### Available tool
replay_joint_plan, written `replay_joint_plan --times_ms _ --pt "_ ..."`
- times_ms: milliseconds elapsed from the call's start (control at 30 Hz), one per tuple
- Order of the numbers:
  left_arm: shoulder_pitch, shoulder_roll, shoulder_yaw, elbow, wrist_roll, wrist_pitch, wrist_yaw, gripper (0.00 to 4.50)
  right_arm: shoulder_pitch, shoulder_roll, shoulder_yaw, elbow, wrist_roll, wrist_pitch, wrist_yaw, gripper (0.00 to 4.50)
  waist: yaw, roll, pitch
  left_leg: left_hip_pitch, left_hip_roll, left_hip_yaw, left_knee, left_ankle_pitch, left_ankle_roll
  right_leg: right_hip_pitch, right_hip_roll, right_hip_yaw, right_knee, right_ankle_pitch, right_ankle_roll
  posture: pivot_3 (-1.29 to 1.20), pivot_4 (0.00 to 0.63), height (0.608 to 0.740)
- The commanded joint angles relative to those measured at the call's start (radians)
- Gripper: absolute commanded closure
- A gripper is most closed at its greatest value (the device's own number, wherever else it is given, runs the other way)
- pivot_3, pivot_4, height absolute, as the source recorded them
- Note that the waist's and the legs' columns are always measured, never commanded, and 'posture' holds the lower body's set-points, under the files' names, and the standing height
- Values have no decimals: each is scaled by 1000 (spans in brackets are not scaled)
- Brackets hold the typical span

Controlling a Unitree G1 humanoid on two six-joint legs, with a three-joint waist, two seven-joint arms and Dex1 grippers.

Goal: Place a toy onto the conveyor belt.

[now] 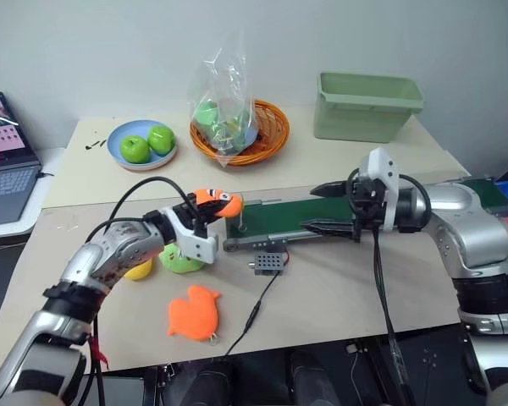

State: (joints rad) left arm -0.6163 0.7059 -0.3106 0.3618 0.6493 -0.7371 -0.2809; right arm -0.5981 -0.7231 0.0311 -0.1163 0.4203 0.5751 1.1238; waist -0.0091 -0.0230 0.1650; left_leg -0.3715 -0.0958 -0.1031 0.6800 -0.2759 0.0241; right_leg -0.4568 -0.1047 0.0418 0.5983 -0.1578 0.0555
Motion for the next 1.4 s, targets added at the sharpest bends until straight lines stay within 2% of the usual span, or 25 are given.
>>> replay_joint_plan --times_ms 33,300,600,733,767,1000,1200,1400 --pt "-89 -24 -42 119 71 -35 71 4075 17 -21 -53 -76 42 30 -28 0 1 0 0 0 0 0 0 0 0 0 0 0 0 0 0 0 150 740" --pt "-181 -73 -144 311 181 -100 191 4075 37 -28 -48 -128 66 65 -57 0 -2 0 0 -1 0 1 1 0 0 0 0 0 0 1 1 0 150 740" --pt "-229 -120 -204 391 193 -150 227 4075 30 -11 -41 -150 76 89 -80 0 -4 0 0 -1 0 2 2 0 0 0 0 1 0 1 3 0 150 740" --pt "-239 -126 -207 413 171 -158 209 3023 31 -16 -42 -150 81 89 -85 0 -4 0 0 -1 0 2 2 0 1 0 0 1 1 1 3 0 150 740" --pt "-239 -125 -208 416 166 -161 201 2518 31 -17 -41 -149 81 88 -85 0 -4 0 0 -1 0 2 2 0 1 0 0 1 1 1 3 0 150 740" --pt "-231 -103 -194 407 122 -164 173 188 26 -13 -33 -136 77 77 -88 0 -5 -1 0 0 0 2 3 0 1 0 0 1 2 2 3 0 150 740" --pt "-208 -92 -142 377 -15 -136 66 87 12 -8 -20 -110 64 58 -80 0 -8 -1 0 0 0 2 4 0 1 0 0 1 9 1 3 0 150 740" --pt "-122 -75 -46 244 -356 -43 -205 87 -10 0 -2 -73 52 34 -65 0 -7 -1 0 0 0 3 4 -1 1 -1 0 1 10 1 3 0 150 740"
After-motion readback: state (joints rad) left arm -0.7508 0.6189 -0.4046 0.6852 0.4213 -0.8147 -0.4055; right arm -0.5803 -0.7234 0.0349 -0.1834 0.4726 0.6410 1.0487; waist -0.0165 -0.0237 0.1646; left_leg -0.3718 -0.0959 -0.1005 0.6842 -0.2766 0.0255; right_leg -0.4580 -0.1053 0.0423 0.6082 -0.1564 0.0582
